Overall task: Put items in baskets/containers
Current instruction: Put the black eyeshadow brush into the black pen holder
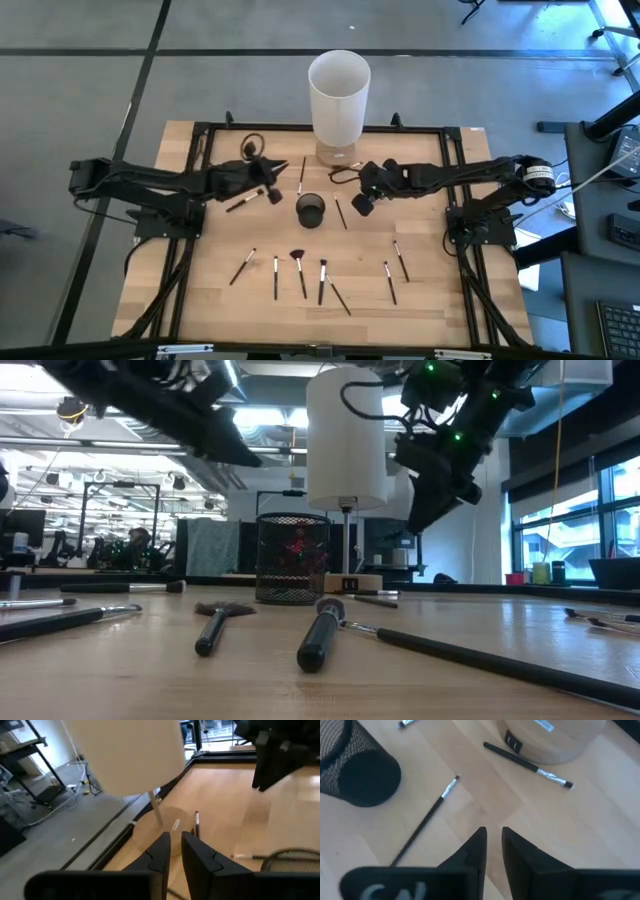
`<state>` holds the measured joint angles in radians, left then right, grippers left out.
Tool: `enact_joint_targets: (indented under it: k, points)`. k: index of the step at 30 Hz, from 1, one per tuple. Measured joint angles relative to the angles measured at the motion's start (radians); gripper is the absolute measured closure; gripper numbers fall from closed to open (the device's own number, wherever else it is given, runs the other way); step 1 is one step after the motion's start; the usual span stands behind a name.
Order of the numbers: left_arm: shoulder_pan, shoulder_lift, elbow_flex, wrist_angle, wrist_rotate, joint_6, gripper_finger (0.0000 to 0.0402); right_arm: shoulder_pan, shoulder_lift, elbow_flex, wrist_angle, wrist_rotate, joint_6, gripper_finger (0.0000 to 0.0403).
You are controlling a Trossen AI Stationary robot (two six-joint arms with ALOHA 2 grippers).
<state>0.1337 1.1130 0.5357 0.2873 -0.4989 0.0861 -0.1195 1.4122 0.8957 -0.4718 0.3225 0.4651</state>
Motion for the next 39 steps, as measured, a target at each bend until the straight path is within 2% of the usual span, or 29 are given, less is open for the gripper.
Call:
enact_joint_targets:
  k: [2, 5, 8, 12, 17, 20, 22, 25, 27, 30, 33, 37, 39]
  points:
    - [0.009, 0.060, 0.048, 0.001, -0.021, -0.035, 0.0347, 0.005, 0.000, -0.044, 0.025, 0.000, -0.003, 0.0333]
    - [0.070, 0.153, 0.137, -0.030, -0.026, -0.091, 0.0341, 0.005, 0.000, -0.136, 0.151, -0.004, 0.005, 0.0332]
    - [0.170, 0.249, 0.267, -0.214, 0.042, -0.146, 0.0340, 0.005, 0.000, -0.225, 0.278, -0.036, 0.023, 0.0332]
    - [0.261, 0.357, 0.414, -0.456, 0.185, -0.162, 0.0339, 0.005, 0.000, -0.312, 0.418, -0.089, 0.024, 0.0332]
    - [0.249, 0.399, 0.472, -0.483, 0.365, -0.145, 0.0343, 0.000, 0.000, -0.358, 0.468, -0.149, 0.021, 0.0331]
    - [0.198, 0.392, 0.472, -0.474, 0.371, -0.128, 0.0346, -0.010, 0.000, -0.358, 0.456, -0.205, 0.025, 0.0331]
    - [0.156, 0.376, 0.472, -0.470, 0.330, -0.125, 0.0347, -0.010, 0.000, -0.358, 0.440, -0.255, 0.043, 0.0331]
    - [0.098, 0.344, 0.472, -0.472, 0.231, -0.102, 0.0347, -0.009, -0.001, -0.324, 0.326, -0.346, 0.085, 0.0331]
    - [0.061, 0.318, 0.472, -0.470, 0.154, -0.081, 0.0347, -0.009, -0.001, -0.263, 0.173, -0.374, 0.114, 0.0331]
    - [0.014, 0.280, 0.471, -0.472, 0.064, -0.057, 0.0348, 0.004, -0.001, -0.139, -0.138, -0.350, 0.186, 0.0331]
    - [-0.016, 0.248, 0.469, -0.500, 0.040, -0.036, 0.0350, 0.047, -0.001, -0.021, -0.394, -0.312, 0.300, 0.0331]
    - [-0.046, 0.214, 0.469, -0.566, 0.020, -0.045, 0.0352, 0.141, -0.002, 0.040, -0.504, -0.264, 0.427, 0.0331]
    - [-0.063, 0.201, 0.469, -0.608, 0.016, -0.068, 0.0351, 0.183, -0.002, 0.024, -0.500, -0.309, 0.503, 0.0331]
